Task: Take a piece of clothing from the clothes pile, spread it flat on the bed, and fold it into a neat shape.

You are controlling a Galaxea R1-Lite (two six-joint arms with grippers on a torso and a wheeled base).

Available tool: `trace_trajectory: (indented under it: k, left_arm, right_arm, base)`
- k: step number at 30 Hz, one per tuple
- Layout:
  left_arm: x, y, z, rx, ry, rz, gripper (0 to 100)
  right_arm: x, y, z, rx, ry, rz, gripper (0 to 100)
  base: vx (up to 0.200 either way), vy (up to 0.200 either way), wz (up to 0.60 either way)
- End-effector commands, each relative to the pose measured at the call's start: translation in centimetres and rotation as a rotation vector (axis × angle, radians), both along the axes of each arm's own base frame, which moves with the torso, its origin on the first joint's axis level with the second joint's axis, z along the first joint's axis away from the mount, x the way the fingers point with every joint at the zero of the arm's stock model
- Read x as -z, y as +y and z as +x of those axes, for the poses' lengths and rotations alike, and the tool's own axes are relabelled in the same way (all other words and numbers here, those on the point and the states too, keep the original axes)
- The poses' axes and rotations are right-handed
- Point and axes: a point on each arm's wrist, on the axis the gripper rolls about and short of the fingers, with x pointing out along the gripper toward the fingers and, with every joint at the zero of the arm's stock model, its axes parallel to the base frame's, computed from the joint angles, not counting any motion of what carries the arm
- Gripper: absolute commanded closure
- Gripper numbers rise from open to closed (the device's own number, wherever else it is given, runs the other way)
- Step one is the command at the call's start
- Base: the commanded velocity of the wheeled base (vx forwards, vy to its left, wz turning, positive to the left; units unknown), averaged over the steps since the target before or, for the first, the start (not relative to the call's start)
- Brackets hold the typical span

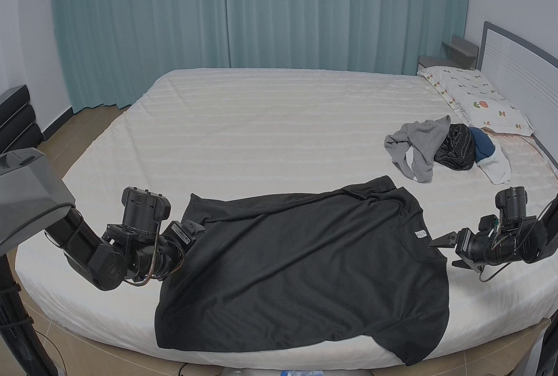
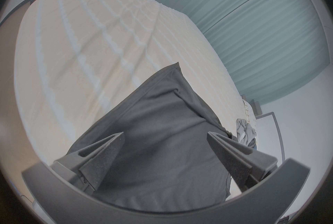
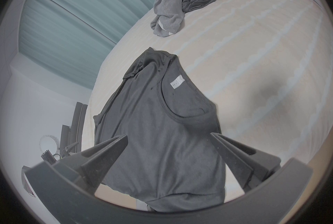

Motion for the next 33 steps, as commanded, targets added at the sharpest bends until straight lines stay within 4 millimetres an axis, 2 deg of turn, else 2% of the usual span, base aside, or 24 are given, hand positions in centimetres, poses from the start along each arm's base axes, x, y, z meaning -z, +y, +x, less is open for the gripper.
trace_trajectory:
  k: [1,9,10,13,15,16,17,18,20,21,22,23,24,25,26,27,28,29,33]
  left_arm:
    - [0.3,0.5,0.6,-0.023,0.002,-0.001,0]
    - [-0.4,1.3,1.5,-0.057,-0.027,-0.011,0]
    - [-1.6,2.9,3.5,-0.111,-0.088,-0.018,0]
    - [-1.0,3.8,5.4,-0.094,-0.099,0.014,0]
    - [-1.0,3.8,5.4,-0.094,-0.099,0.014,0]
    - [0.0,4.2,7.6,-0.072,-0.111,0.047,0]
    - [0.4,4.2,8.6,-0.074,-0.119,0.049,0]
    - [0.4,4.2,8.6,-0.074,-0.119,0.049,0]
    - [1.4,4.1,11.7,-0.084,-0.151,0.045,0]
    - [1.5,4.1,11.8,-0.084,-0.151,0.045,0]
    - [1.8,3.9,13.5,-0.082,-0.166,0.042,0]
    - [2.1,3.7,14.3,-0.078,-0.166,0.045,0]
    - [2.1,3.7,14.3,-0.078,-0.166,0.045,0]
    - [2.4,3.4,15.9,-0.068,-0.166,0.054,0]
    - [2.6,3.4,15.9,-0.067,-0.163,0.055,0]
    - [3.0,3.2,17.2,-0.064,-0.170,0.061,0]
    - [3.1,3.2,17.3,-0.063,-0.172,0.062,0]
    - [3.5,3.0,18.8,-0.057,-0.193,0.075,0]
    - [3.9,2.9,19.9,-0.053,-0.178,0.097,0]
  right_arm:
    - [0.0,0.1,0.0,0.000,0.005,0.006,0]
    - [0.1,0.3,0.0,-0.001,0.008,0.011,0]
    - [0.0,0.3,0.0,0.009,0.011,0.021,0]
    - [-0.1,0.4,0.1,0.022,0.013,0.037,0]
    - [-0.1,0.4,0.1,0.022,0.013,0.037,0]
    - [-0.1,0.4,0.2,0.023,0.013,0.038,0]
    - [0.0,0.4,0.1,0.023,0.016,0.038,0]
    - [0.0,0.4,0.1,0.023,0.016,0.038,0]
    - [0.0,0.5,0.1,0.018,0.016,0.041,0]
    - [0.0,0.5,0.1,0.017,0.016,0.042,0]
    - [0.0,0.5,0.1,0.017,0.018,0.042,0]
    - [0.0,0.5,0.1,0.017,0.018,0.042,0]
    - [0.0,0.5,0.1,0.017,0.018,0.042,0]
    - [0.0,0.6,0.0,0.012,0.018,0.042,0]
    - [0.0,0.6,0.0,0.012,0.019,0.042,0]
    - [0.0,0.8,0.0,0.006,0.018,0.042,0]
    - [0.0,0.8,0.0,0.006,0.019,0.042,0]
    - [0.0,0.9,0.0,0.001,0.020,0.041,0]
    - [0.0,1.2,0.1,-0.008,0.017,0.041,0]
  base:
    - [0.000,0.000,0.00]
    - [0.000,0.000,0.00]
    - [0.000,0.000,0.00]
    - [0.000,0.000,0.00]
    - [0.000,0.000,0.00]
    - [0.000,0.000,0.00]
    - [0.000,0.000,0.00]
    - [0.000,0.000,0.00]
    - [0.000,0.000,0.00]
    - [0.000,0.000,0.00]
    - [0.000,0.000,0.00]
    - [0.000,0.000,0.00]
    - [0.000,0.000,0.00]
    - [0.000,0.000,0.00]
    - [0.000,0.000,0.00]
    - [0.000,0.000,0.00]
    - [0.000,0.000,0.00]
    - [0.000,0.000,0.00]
    - [0.000,0.000,0.00]
